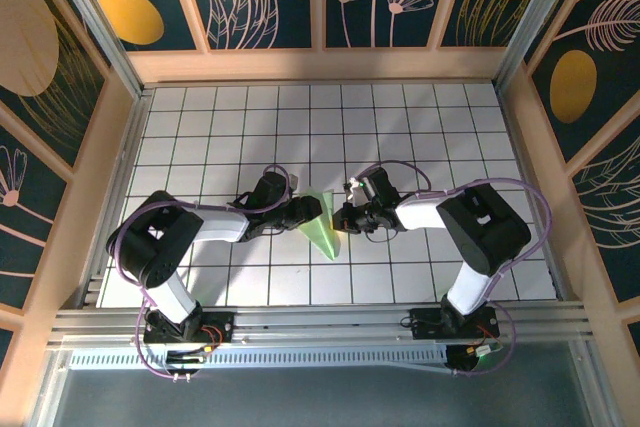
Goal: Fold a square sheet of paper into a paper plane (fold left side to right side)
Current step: Fourth fold the wing at the center of the table.
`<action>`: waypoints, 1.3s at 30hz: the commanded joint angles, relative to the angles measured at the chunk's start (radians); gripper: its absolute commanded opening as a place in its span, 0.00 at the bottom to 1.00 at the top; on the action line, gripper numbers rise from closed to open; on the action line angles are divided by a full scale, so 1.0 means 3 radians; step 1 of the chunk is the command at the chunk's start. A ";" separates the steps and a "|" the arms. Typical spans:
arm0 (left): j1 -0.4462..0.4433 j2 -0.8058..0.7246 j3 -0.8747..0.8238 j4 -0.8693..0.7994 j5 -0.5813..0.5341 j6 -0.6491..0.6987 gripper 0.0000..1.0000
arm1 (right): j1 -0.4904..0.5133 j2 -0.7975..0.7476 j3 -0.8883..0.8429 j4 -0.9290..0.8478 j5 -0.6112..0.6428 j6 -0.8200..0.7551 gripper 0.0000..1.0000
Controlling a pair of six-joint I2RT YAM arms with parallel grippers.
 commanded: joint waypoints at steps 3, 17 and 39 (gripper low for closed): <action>-0.0008 -0.0157 -0.0023 -0.0141 -0.0110 -0.0027 0.55 | 0.0037 0.0183 -0.0004 -0.0203 0.0189 -0.0029 0.00; -0.0027 -0.0302 0.0049 -0.0089 0.0069 0.0053 0.19 | 0.0041 0.0194 0.0016 -0.0250 0.0251 -0.0044 0.00; -0.0123 0.0319 0.0238 -0.0168 0.0037 0.0155 0.03 | 0.0061 0.0234 0.0089 -0.0415 0.0364 -0.0102 0.00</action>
